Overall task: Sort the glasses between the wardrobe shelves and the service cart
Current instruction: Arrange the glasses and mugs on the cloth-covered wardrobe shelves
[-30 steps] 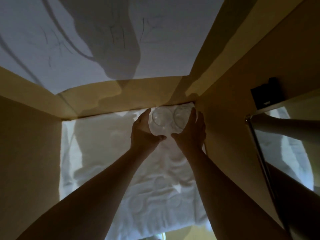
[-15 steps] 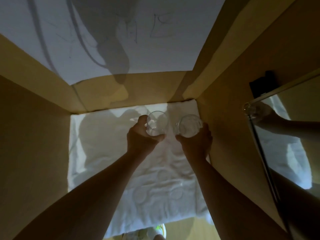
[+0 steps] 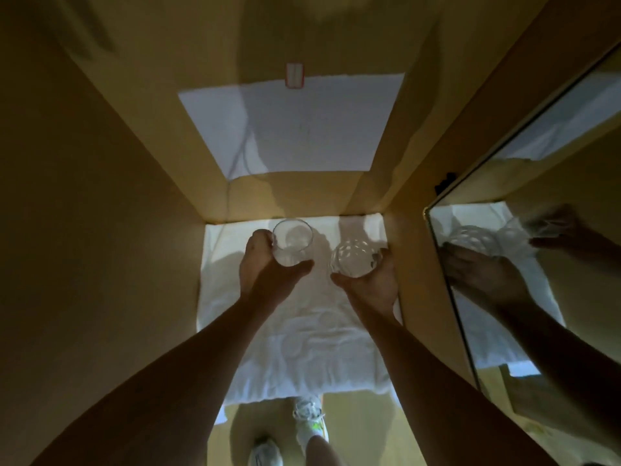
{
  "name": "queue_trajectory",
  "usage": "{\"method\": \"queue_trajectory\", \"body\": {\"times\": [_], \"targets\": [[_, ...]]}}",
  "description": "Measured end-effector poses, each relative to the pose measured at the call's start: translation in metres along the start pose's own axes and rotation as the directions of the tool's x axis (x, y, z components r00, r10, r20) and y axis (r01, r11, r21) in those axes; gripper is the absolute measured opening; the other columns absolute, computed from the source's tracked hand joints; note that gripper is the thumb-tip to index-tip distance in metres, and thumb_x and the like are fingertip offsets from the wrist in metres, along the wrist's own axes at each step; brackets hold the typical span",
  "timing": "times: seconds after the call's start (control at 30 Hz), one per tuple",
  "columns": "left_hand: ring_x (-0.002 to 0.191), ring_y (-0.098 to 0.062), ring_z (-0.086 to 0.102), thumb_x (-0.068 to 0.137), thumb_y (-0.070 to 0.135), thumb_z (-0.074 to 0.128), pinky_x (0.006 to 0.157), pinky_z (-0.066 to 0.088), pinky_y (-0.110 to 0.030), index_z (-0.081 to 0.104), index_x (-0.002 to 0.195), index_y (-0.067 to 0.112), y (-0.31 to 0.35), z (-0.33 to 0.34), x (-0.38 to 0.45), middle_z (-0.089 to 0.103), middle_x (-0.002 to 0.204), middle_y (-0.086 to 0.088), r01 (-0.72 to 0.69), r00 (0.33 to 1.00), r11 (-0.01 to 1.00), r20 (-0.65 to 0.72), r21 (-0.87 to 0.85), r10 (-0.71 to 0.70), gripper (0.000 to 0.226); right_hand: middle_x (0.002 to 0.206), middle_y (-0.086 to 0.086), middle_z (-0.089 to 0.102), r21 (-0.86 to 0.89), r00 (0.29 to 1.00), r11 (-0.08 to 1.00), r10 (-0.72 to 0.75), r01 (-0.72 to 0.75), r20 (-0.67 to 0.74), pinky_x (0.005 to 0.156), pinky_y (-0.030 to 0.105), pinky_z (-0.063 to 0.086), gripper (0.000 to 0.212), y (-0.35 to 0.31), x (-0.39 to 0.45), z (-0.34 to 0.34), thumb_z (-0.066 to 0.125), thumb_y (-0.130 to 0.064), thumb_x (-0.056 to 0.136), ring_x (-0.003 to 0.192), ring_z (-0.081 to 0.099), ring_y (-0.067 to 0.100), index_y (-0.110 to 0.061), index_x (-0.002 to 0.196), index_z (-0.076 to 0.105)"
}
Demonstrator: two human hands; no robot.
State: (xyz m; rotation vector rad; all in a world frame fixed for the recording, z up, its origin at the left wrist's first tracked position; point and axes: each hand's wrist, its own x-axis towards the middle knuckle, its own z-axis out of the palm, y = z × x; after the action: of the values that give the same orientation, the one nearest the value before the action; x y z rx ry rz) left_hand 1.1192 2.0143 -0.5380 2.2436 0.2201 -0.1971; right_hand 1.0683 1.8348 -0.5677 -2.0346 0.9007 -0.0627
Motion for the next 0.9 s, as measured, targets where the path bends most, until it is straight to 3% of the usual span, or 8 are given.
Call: {"method": "queue_trajectory", "body": {"times": [0.13, 0.2, 0.27, 0.33, 0.47, 0.6, 0.7, 0.9], "targets": [[0.090, -0.027, 0.060, 0.045, 0.057, 0.080, 0.076, 0.051, -0.044, 0.047, 0.096, 0.017, 0.019, -0.035, -0.037, 0.060, 0.099, -0.004, -0.050, 0.999, 0.990, -0.009, -0.129, 0.049, 0.072, 0.120, 0.000, 0.061, 0.055, 0.998, 0.997, -0.060, 0.060, 0.000, 0.087, 0.032, 0.053, 0.101, -0.026, -0.039, -0.026, 0.094, -0.039, 0.045, 0.109, 0.061, 0.022, -0.017, 0.131, 0.045], [0.089, -0.032, 0.059, 0.043, 0.052, 0.082, 0.080, 0.050, -0.053, 0.047, 0.093, 0.012, 0.030, -0.055, -0.060, 0.059, 0.095, -0.011, -0.069, 0.997, 0.970, -0.039, -0.232, 0.062, 0.072, 0.116, -0.006, 0.058, 0.060, 0.995, 0.993, -0.101, 0.101, 0.008, 0.083, 0.014, 0.042, 0.095, -0.040, -0.062, -0.042, 0.098, -0.033, 0.048, 0.107, 0.057, 0.017, -0.020, 0.127, 0.047], [0.082, -0.028, 0.058, 0.043, 0.053, 0.080, 0.074, 0.051, -0.049, 0.046, 0.088, 0.019, 0.046, -0.078, -0.081, 0.057, 0.089, -0.006, -0.122, 0.991, 0.966, -0.075, -0.228, 0.108, 0.066, 0.112, -0.012, 0.054, 0.038, 0.987, 0.987, -0.156, 0.155, 0.022, 0.077, 0.004, 0.034, 0.090, -0.058, -0.082, -0.063, 0.099, -0.035, 0.051, 0.104, 0.054, 0.010, -0.022, 0.126, 0.051], [0.081, -0.024, 0.058, 0.045, 0.059, 0.078, 0.070, 0.051, -0.043, 0.045, 0.088, 0.021, 0.062, -0.105, -0.104, 0.057, 0.088, -0.004, -0.199, 0.977, 0.962, -0.109, -0.190, 0.181, 0.066, 0.110, -0.011, 0.061, 0.033, 0.977, 0.976, -0.214, 0.214, 0.004, 0.081, 0.012, 0.041, 0.086, -0.075, -0.106, -0.087, 0.099, -0.037, 0.050, 0.102, 0.061, 0.011, -0.022, 0.123, 0.057], [0.083, -0.026, 0.056, 0.045, 0.059, 0.076, 0.075, 0.048, -0.047, 0.043, 0.088, 0.017, 0.089, -0.156, -0.148, 0.055, 0.088, -0.007, -0.305, 0.951, 0.918, -0.139, -0.253, 0.278, 0.068, 0.109, -0.006, 0.070, 0.090, 0.946, 0.942, -0.322, 0.324, -0.037, 0.083, 0.031, 0.056, 0.085, -0.109, -0.164, -0.140, 0.094, -0.048, 0.041, 0.097, 0.068, 0.016, -0.022, 0.115, 0.060], [0.083, -0.013, 0.058, 0.045, 0.056, 0.080, 0.081, 0.053, -0.046, 0.042, 0.091, 0.029, 0.105, -0.194, -0.188, 0.055, 0.087, 0.010, -0.307, 0.951, 0.894, -0.136, -0.328, 0.276, 0.066, 0.081, -0.026, 0.067, 0.133, 0.937, 0.928, -0.343, 0.349, -0.070, 0.053, 0.008, 0.043, 0.069, -0.130, -0.218, -0.184, 0.088, -0.058, 0.035, 0.072, 0.063, -0.008, -0.040, 0.092, 0.052], [0.088, -0.012, 0.063, 0.042, 0.060, 0.081, 0.083, 0.055, -0.046, 0.042, 0.091, 0.033, 0.118, -0.216, -0.216, 0.062, 0.092, 0.009, -0.318, 0.947, 0.893, -0.151, -0.320, 0.283, 0.068, 0.081, -0.040, 0.062, 0.118, 0.920, 0.914, -0.380, 0.389, -0.093, 0.049, 0.001, 0.039, 0.063, -0.142, -0.255, -0.213, 0.088, -0.054, 0.039, 0.074, 0.057, -0.023, -0.047, 0.089, 0.050], [0.085, -0.009, 0.064, 0.042, 0.063, 0.081, 0.072, 0.055, -0.036, 0.042, 0.089, 0.035, 0.145, -0.247, -0.267, 0.064, 0.094, 0.012, -0.382, 0.920, 0.885, -0.207, -0.268, 0.334, 0.067, 0.099, -0.010, 0.060, 0.033, 0.879, 0.882, -0.464, 0.470, -0.110, 0.075, 0.026, 0.048, 0.085, -0.158, -0.304, -0.258, 0.095, -0.049, 0.050, 0.089, 0.058, 0.012, -0.022, 0.119, 0.053]]}}
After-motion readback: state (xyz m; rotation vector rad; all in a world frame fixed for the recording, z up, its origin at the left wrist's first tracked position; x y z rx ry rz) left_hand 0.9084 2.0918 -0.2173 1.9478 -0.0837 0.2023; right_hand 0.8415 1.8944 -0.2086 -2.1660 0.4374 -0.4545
